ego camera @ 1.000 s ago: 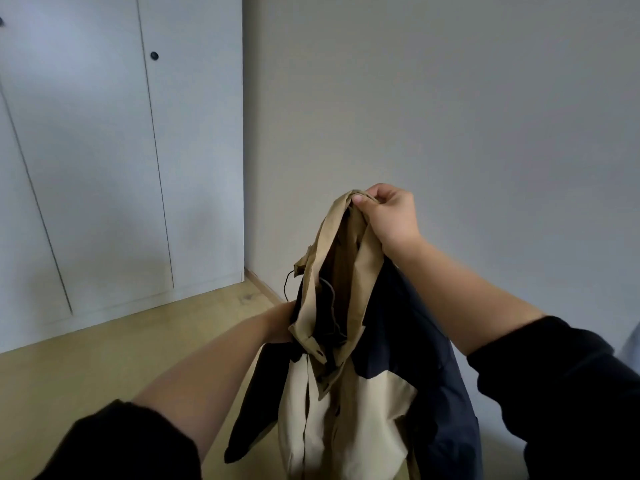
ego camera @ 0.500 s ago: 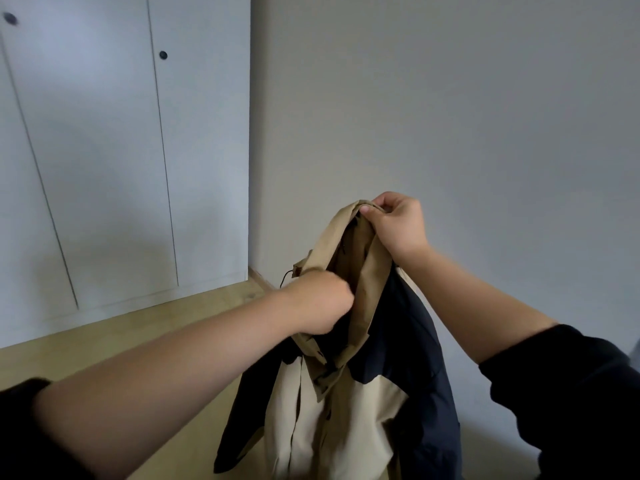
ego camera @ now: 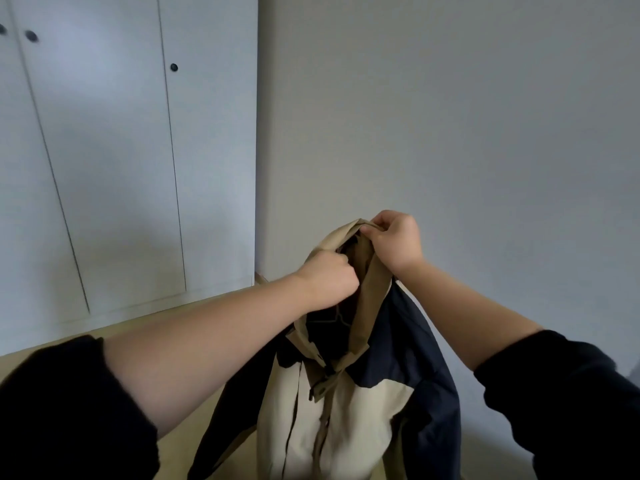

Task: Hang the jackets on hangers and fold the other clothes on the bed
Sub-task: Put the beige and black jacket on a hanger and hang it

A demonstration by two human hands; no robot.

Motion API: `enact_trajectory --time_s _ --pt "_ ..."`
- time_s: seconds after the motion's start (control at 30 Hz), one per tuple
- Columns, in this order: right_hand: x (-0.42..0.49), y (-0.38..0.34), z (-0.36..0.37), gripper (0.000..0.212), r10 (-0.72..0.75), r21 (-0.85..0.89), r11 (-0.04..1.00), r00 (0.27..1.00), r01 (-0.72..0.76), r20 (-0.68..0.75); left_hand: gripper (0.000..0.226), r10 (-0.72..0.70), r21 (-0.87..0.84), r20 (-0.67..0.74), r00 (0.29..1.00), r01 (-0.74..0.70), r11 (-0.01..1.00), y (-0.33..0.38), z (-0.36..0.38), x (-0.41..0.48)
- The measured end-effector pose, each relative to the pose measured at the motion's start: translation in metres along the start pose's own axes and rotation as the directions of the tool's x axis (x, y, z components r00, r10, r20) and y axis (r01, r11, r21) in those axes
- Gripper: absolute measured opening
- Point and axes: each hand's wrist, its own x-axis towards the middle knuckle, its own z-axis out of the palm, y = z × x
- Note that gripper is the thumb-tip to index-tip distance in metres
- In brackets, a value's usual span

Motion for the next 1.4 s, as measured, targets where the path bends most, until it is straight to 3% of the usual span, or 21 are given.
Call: enact_trajectory --time_s 0.23,0.37,0.5,0.6,0.7,0.77,0.83,0.87,0.9,0.97,1.03,1.1,1.2,1.27,1.4 --pt "-0.003 0.016 0.007 0.001 0.08 -0.074 0.995 0.972 -0.065 0.222 0.014 -0.09 -0.192 -0.078 0.993 0.074 0.979 -0.046 -0.025 -0.007" --pt "-0.008 0.021 -0.001 0.022 0.226 0.061 0.957 0.858 -0.285 0.462 0.021 -0.097 -0.202 -0.156 0.983 0.064 0.977 -0.062 -0.031 -0.006" --pt "-0.019 0.023 -0.004 0.024 0.153 0.135 0.94 0.745 -0.312 0.649 0.022 -0.125 -0.208 -0.212 0.969 0.081 0.975 -0.067 -0.038 0.002" --pt "-0.025 0.014 0.0 0.014 0.068 0.077 0.988 0.815 -0.136 0.575 0.021 -0.196 -0.286 -0.228 0.954 0.127 0.95 -0.069 -0.043 0.009" --pt "-0.021 0.004 0.005 0.025 -0.013 0.0 1.0 0.908 0.014 0.419 0.018 -0.332 -0.448 -0.243 0.912 0.198 0.872 -0.068 -0.043 0.011" --pt "-0.02 -0.003 0.011 0.027 -0.018 -0.045 0.998 0.929 0.037 0.369 0.016 -0.478 -0.616 -0.245 0.844 0.246 0.749 -0.067 -0.036 0.01" --pt "-0.018 -0.006 0.017 0.027 -0.012 -0.032 0.999 0.953 0.022 0.303 0.019 -0.645 -0.851 -0.151 0.749 0.233 0.47 -0.068 -0.025 0.007" --pt "-0.017 -0.005 0.019 0.026 -0.008 -0.019 1.0 0.964 0.013 0.266 0.027 -0.664 -0.926 -0.045 0.746 0.219 0.309 -0.07 -0.018 0.004" --pt "-0.016 -0.006 0.019 0.026 -0.01 0.0 1.0 0.972 0.011 0.233 0.037 -0.617 -0.956 0.079 0.783 0.234 0.175 -0.073 -0.012 -0.001" --pt "-0.012 -0.007 0.016 0.026 -0.006 0.032 0.999 0.985 0.001 0.172 0.049 -0.366 -0.935 0.346 0.864 0.349 -0.062 -0.08 0.003 -0.014" --pt "-0.005 -0.008 0.01 0.026 0.019 0.067 0.997 0.994 -0.027 0.11 0.058 -0.112 -0.851 0.504 0.856 0.469 -0.237 -0.084 0.016 -0.028" --pt "0.002 -0.011 0.005 0.027 0.03 0.094 0.995 0.998 -0.035 0.061 0.046 -0.051 -0.831 0.533 0.845 0.511 -0.218 -0.084 0.024 -0.034" --pt "0.005 -0.018 0.004 0.025 0.03 0.117 0.993 0.999 -0.032 0.025 0.021 -0.104 -0.852 0.523 0.846 0.524 -0.021 -0.077 0.024 -0.033" --pt "0.006 -0.02 0.002 0.023 0.034 0.126 0.991 0.999 -0.035 0.011 0.027 -0.232 -0.868 0.453 0.861 0.485 0.104 -0.07 0.02 -0.027" --pt "0.007 -0.011 -0.009 0.012 0.043 0.095 0.995 0.998 -0.038 -0.051 0.038 -0.458 -0.91 0.298 0.838 0.394 0.129 -0.059 0.015 -0.012"
